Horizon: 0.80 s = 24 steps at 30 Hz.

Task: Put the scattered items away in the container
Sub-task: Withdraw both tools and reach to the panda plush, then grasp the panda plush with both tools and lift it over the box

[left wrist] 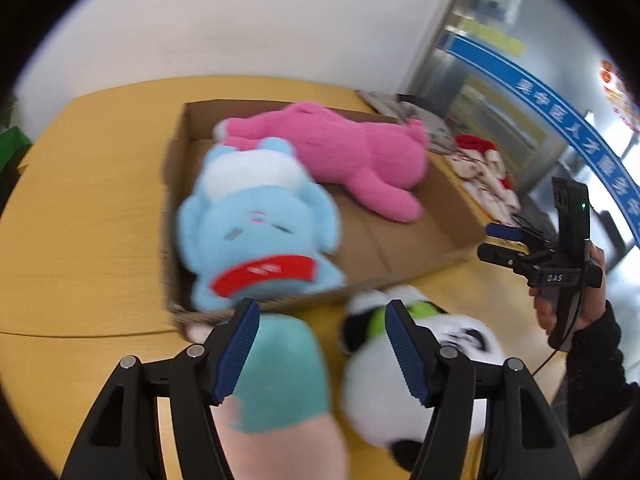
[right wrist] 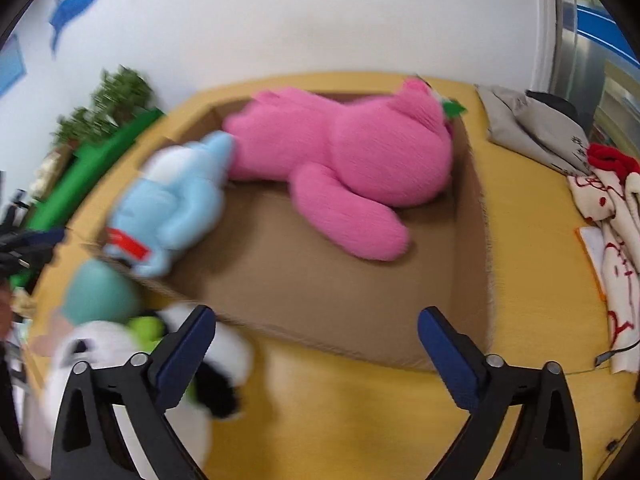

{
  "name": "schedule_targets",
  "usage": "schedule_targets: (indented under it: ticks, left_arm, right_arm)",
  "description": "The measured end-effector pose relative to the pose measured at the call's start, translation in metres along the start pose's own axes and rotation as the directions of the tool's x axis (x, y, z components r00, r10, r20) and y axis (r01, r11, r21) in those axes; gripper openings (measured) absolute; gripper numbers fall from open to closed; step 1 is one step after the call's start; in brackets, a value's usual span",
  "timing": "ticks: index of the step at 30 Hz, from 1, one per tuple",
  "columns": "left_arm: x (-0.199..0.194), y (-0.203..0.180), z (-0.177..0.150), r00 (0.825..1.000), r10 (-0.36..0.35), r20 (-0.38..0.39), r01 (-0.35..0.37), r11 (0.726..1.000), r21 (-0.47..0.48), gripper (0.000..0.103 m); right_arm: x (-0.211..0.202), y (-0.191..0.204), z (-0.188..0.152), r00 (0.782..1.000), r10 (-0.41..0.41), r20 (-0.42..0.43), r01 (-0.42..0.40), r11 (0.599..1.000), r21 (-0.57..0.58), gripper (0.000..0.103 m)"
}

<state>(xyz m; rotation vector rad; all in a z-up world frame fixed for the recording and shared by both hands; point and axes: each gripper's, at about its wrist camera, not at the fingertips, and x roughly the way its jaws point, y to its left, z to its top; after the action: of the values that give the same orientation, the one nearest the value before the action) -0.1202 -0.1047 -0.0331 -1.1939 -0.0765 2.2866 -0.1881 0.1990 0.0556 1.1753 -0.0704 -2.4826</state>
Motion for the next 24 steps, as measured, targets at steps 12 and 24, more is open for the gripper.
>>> schedule_targets:
  ticks: [12,24]
  left_arm:
    - [0.061,-0.059,-0.037,0.964,-0.190,-0.184,0.197,0.980,0.018,0.076]
    - [0.059,-0.086,-0.064,0.973,-0.191,-0.131,0.193,0.981,0.004,0.076]
  right_arm:
    - [0.003,0.104,-0.105,0.982,0.155,-0.111,-0.176,0.959,-0.221,0.103]
    - [-0.014,0.059,-0.139,0.949,0.299,-0.103,-0.309,0.945,-0.105,0.103]
